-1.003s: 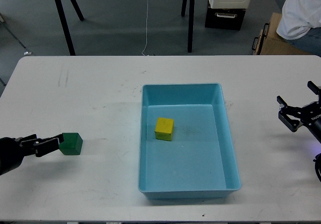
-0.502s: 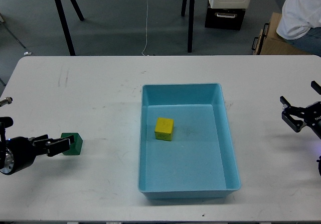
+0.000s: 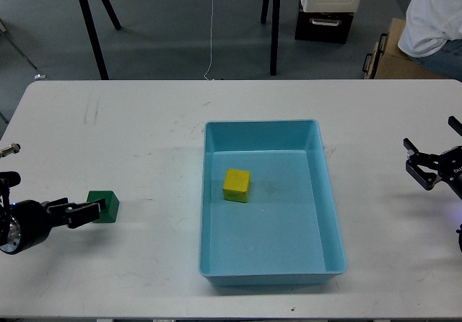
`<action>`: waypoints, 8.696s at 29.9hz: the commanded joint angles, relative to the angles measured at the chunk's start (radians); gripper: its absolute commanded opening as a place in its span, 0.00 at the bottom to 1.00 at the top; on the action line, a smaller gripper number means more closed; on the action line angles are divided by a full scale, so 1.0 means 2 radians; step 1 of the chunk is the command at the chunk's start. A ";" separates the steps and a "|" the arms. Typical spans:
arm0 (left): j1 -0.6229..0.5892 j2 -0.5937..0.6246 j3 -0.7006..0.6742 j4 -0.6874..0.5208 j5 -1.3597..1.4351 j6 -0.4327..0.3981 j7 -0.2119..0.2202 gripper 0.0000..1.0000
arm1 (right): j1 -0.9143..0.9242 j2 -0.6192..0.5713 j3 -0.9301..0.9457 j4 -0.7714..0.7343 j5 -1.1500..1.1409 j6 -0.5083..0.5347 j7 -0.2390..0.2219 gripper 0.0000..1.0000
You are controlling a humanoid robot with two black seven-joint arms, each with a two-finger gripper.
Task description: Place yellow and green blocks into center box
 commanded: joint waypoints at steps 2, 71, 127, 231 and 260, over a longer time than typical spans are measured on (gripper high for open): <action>-0.003 -0.001 0.000 0.009 0.001 0.000 0.000 1.00 | -0.001 0.000 0.000 0.000 0.000 0.000 0.000 0.97; -0.029 -0.050 0.065 0.038 0.021 0.080 0.005 1.00 | -0.005 -0.013 0.000 0.009 0.000 0.000 0.000 0.97; -0.026 -0.064 0.089 0.067 0.038 0.122 -0.008 0.54 | -0.005 -0.017 -0.002 0.010 -0.001 0.000 -0.001 0.97; -0.335 -0.328 0.216 0.151 -0.122 -0.055 -0.146 0.99 | 0.002 -0.013 -0.002 0.043 -0.051 0.000 0.000 0.97; -0.256 -0.264 -0.031 0.356 -0.581 -0.026 -0.144 0.99 | 0.015 -0.015 0.014 0.054 0.003 0.000 -0.001 0.97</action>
